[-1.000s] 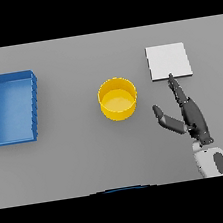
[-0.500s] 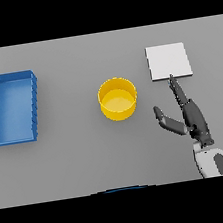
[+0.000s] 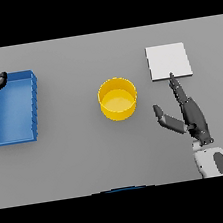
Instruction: Pick up the red beaker and tilt it to pour out 1 green nut into yellow bowl. Pick up the yellow bowl and place it on the metallic measuring scale.
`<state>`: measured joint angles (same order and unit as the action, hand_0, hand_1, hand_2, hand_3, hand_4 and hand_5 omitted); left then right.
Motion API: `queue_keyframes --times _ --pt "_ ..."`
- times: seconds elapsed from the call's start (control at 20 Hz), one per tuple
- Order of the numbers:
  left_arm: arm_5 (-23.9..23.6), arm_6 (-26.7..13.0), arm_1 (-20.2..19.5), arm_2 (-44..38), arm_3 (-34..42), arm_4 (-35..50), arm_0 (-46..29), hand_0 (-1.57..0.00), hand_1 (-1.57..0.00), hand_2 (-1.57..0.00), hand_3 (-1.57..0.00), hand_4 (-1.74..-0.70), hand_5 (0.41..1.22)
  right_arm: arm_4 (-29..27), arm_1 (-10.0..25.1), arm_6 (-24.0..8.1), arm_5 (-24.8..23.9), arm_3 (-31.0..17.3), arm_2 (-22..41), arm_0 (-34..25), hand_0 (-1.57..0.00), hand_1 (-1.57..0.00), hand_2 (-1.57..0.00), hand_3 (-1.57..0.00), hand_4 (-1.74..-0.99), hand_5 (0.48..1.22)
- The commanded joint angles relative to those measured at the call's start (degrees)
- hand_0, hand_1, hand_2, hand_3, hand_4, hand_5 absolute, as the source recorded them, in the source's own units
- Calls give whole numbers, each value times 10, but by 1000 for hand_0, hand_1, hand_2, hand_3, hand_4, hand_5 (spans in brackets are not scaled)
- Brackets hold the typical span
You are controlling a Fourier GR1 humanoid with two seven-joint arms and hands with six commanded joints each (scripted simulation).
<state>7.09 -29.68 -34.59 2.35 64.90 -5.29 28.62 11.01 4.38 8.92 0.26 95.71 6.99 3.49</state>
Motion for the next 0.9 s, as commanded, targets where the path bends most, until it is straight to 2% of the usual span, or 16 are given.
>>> queue_keyframes --times 0.0,0.15,0.25,0.3,0.35,0.4,0.45,0.55,0.7,0.85 --pt "4 -4 -3 6 -3 -7 -1 -307 -281 -267 -276 -843 632 10 -2 3 -2 4 7 7 1 1 1 1 -1155 670" --pt "-5 -7 -1 22 -16 -34 9 -157 -143 -136 -141 -801 627 25 0 -6 -13 4 9 5 1 1 1 1 -1158 665" --pt "-10 14 -5 19 -20 -37 12 -100 -91 -87 -90 -783 631 31 -2 -9 -16 3 12 6 1 1 1 1 -1154 657" --pt "-16 18 -3 19 -19 -39 13 -80 -73 -69 -72 -776 631 36 -2 -21 -21 4 11 -2 1 1 1 1 -1144 644" --pt "-22 26 1 17 -10 -35 12 -64 -58 -55 -57 -778 633 60 0 -49 -28 10 20 -4 1 1 1 1 -1131 631" --pt "-27 36 5 14 -4 -30 9 -51 -46 -44 -45 -779 635 65 10 -53 -20 5 23 -12 1 1 1 1 -1115 638" --pt "-31 41 10 9 0 -24 7 -40 -37 -35 -36 -784 644 68 26 -39 -3 0 27 -24 1 1 1 1 -1087 649" --pt "-33 46 14 3 11 -13 2 -25 -23 -22 -23 -793 657 81 63 -39 33 -10 37 -54 1 1 1 1 -1088 665" --pt "-37 41 23 6 20 -10 -3 -13 -11 -11 -11 -800 673 164 117 -71 59 -23 76 -110 1 1 1 1 -1128 637" --pt "-36 38 25 7 22 -9 -9 -6 -5 -5 -5 -806 687 235 155 -56 87 -53 123 -172 1 1 1 1 -1142 627"
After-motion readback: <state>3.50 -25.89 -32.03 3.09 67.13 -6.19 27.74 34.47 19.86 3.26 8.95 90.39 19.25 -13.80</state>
